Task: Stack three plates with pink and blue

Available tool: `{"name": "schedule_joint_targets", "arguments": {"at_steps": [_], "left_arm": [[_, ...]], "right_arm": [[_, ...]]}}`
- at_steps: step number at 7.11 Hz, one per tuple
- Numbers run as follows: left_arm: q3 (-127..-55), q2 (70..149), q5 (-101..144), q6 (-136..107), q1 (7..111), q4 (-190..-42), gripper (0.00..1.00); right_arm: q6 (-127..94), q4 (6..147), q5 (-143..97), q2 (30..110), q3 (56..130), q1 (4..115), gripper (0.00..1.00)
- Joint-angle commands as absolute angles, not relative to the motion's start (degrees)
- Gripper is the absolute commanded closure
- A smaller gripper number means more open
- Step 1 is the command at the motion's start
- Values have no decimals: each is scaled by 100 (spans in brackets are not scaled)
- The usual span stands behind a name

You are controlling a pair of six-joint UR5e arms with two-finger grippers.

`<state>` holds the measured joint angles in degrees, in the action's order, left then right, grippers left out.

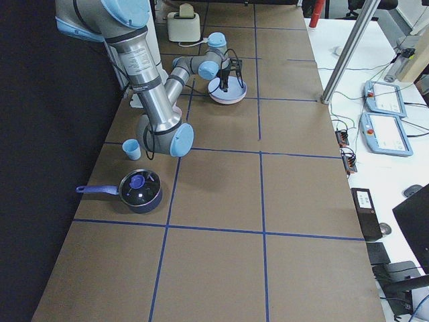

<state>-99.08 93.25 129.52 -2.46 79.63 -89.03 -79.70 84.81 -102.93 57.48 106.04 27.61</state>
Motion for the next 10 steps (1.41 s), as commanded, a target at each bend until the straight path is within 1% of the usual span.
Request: {"name": "schedule_joint_targets", "arguments": {"at_steps": [1, 2, 3, 4, 5, 7, 9, 10], "left_arm": [[-9905, 9325, 12964, -246, 7963, -8903, 0], [-9862, 9325, 12964, -237, 7972, -8903, 0], [-9783, 9325, 12973, -98, 8128, -8886, 0], [-9425, 9316, 13112, 582, 8495, -8886, 0], [-9030, 9325, 13235, 928, 8838, -8886, 0], [-8721, 9316, 13280, 705, 9034, -8850, 0], [-8483, 9316, 13289, 694, 9035, -8903, 0], [-8490, 9195, 13298, 694, 9026, -8921, 0]], "right_arm": [[-7963, 8508, -10292, 5783, 10626, 2768, 0], [-7937, 8595, -10362, 5853, 10661, 2969, 0], [-7397, 8952, -10493, 6010, 10870, 3232, 0], [-6461, 9583, -10729, 6151, 11220, 3678, 0], [-5503, 9867, -11149, 6300, 11302, 4292, 0], [-3876, 9870, -11766, 6896, 11198, 5304, 0], [-2886, 9826, -12572, 7215, 10752, 6262, 0], [-2274, 9817, -12856, 7590, 10732, 6641, 0]]}}
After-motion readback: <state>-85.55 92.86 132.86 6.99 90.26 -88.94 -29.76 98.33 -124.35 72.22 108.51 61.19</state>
